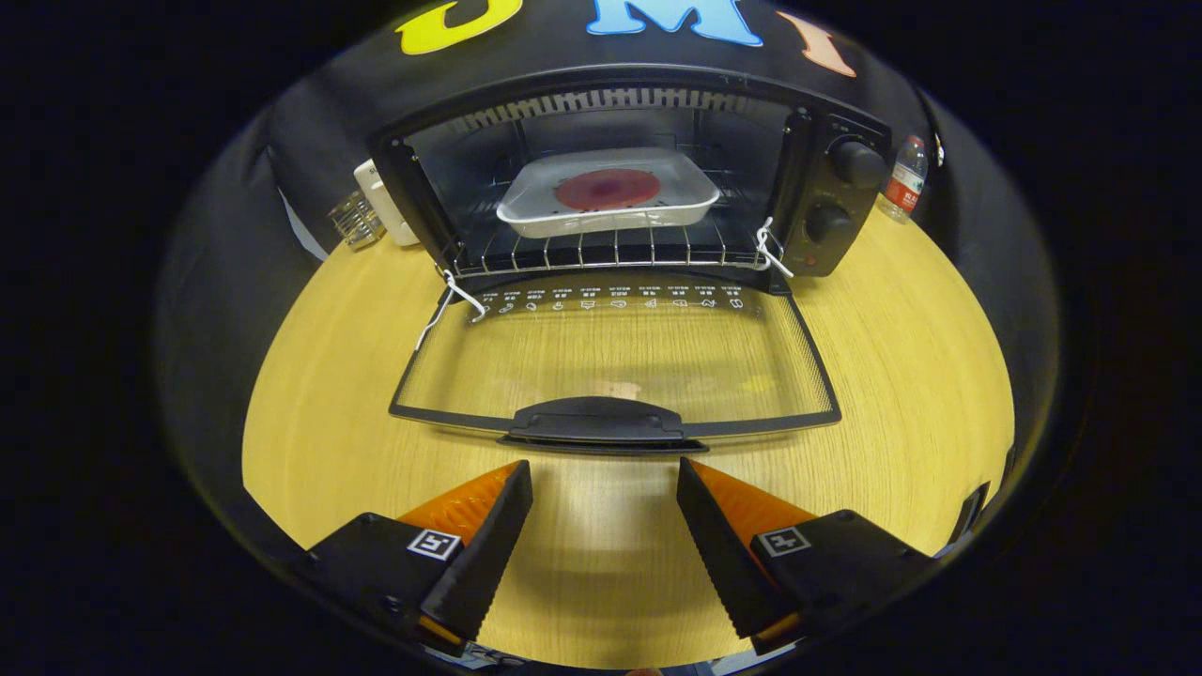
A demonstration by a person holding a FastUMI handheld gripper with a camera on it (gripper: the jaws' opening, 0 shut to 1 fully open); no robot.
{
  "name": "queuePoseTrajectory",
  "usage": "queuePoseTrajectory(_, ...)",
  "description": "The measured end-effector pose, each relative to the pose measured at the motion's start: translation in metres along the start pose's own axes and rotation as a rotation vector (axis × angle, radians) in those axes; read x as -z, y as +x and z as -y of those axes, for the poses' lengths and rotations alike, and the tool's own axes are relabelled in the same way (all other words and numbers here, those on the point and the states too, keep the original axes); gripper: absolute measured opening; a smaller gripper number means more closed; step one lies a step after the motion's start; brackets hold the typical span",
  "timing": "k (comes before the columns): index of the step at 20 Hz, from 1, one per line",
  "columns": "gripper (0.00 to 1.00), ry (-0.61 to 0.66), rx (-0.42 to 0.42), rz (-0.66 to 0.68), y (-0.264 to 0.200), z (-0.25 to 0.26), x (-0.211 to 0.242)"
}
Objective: Open the toaster oven, put the food inside, and close the toaster oven door.
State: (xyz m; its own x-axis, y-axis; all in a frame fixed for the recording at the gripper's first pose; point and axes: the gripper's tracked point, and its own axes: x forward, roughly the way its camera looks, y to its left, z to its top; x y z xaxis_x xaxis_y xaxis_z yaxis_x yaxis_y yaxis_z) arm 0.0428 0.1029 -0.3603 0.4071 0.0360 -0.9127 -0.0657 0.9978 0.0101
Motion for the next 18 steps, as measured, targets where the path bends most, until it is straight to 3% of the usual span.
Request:
queuePoseTrajectory(8, 0.99, -0.013, 0.068, -0.019, 0.014, 0.002, 0.003)
queuePoseTrajectory(18, 0.98, 0.004, 0.070, 0.048, -0.005, 0.000, -0.004)
